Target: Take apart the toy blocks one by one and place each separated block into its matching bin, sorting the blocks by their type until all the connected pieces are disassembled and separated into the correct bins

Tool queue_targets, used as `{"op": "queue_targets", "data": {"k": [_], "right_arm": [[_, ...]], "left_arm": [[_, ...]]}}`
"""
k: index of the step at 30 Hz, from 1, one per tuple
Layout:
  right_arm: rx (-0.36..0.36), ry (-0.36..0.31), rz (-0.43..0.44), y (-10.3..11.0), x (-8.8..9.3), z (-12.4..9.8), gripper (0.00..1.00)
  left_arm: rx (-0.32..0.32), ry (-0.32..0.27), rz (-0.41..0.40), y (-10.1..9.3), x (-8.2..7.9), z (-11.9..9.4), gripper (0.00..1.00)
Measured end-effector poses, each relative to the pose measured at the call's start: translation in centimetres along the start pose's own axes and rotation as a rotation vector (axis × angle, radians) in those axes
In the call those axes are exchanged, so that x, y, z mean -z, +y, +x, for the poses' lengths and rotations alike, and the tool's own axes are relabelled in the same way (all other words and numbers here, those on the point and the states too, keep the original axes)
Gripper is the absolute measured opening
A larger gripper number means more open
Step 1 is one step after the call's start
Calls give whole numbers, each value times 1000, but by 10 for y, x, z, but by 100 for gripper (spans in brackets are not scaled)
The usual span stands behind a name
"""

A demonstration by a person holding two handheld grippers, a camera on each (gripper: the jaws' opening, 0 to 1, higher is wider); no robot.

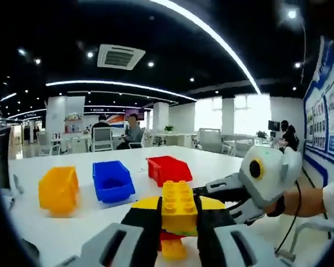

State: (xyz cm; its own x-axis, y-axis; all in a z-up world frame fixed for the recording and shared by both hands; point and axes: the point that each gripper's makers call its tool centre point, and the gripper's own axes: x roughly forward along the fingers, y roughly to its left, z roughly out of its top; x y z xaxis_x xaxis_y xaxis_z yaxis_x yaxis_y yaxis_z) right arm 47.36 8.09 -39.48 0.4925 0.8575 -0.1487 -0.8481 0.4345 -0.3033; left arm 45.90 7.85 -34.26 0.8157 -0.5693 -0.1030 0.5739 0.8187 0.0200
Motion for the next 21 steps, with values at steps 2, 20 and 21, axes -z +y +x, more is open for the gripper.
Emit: {"op": "queue_targets", "data": {"k": [2, 20, 21], "right_arm": [[8, 1, -22, -2, 1, 2, 23], [16, 1, 45, -3, 1, 1, 24], [16, 2, 44, -3, 1, 1, 24]], "left_arm": [[19, -23, -36, -2, -4, -1, 25], [-181, -45, -46, 110, -8, -7, 26], [-196, -43, -47, 120, -8, -7, 26]]}}
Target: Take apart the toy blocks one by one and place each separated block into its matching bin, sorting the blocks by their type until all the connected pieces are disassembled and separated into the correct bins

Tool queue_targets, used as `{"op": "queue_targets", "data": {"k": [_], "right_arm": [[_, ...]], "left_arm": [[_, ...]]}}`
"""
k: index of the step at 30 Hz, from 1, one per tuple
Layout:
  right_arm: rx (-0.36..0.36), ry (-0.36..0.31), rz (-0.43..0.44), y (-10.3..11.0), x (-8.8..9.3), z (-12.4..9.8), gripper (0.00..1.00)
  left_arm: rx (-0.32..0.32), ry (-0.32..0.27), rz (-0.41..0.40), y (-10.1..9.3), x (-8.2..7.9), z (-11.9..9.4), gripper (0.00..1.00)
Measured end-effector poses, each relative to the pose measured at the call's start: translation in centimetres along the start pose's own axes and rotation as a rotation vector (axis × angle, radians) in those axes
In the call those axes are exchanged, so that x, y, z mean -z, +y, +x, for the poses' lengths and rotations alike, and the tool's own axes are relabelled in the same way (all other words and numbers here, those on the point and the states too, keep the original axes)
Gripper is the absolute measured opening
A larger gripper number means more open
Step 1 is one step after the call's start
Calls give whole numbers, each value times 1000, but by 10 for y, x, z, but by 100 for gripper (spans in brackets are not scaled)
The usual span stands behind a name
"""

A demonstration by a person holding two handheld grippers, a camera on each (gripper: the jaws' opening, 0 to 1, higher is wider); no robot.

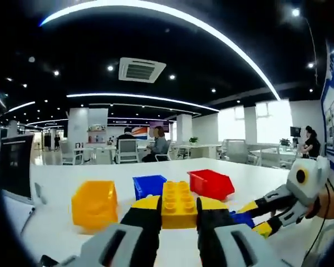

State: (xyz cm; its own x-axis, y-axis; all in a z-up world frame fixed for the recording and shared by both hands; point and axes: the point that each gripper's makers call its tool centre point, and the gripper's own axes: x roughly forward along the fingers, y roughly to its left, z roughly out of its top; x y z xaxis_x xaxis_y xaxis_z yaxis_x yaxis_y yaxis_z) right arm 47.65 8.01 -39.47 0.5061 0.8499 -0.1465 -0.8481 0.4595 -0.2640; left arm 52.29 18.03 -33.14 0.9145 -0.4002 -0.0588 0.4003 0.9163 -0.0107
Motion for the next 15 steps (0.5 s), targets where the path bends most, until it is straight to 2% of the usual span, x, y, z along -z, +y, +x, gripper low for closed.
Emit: {"op": "queue_targets", "data": {"k": [1, 2, 5, 9, 12, 15], "right_arm": [[0, 0, -1, 0, 0, 0, 24], [1, 1, -3, 0, 0, 0, 24], [1, 0, -2, 0, 0, 0, 24], [-1, -1, -2, 0, 0, 0, 24], [-1, 2, -2, -1, 0, 1, 24], [-2, 2, -1, -1, 0, 2, 24]], "left_arm": [[-13, 0, -1, 7, 0, 1, 26], [-42, 8, -9, 25, 0, 5, 26], [-96, 18, -22, 58, 1, 13, 26], [-169, 20, -26, 95, 0, 23, 26], [-218, 28, -23, 122, 0, 33, 26], [-250, 31, -35, 140, 1, 43, 26]]}}
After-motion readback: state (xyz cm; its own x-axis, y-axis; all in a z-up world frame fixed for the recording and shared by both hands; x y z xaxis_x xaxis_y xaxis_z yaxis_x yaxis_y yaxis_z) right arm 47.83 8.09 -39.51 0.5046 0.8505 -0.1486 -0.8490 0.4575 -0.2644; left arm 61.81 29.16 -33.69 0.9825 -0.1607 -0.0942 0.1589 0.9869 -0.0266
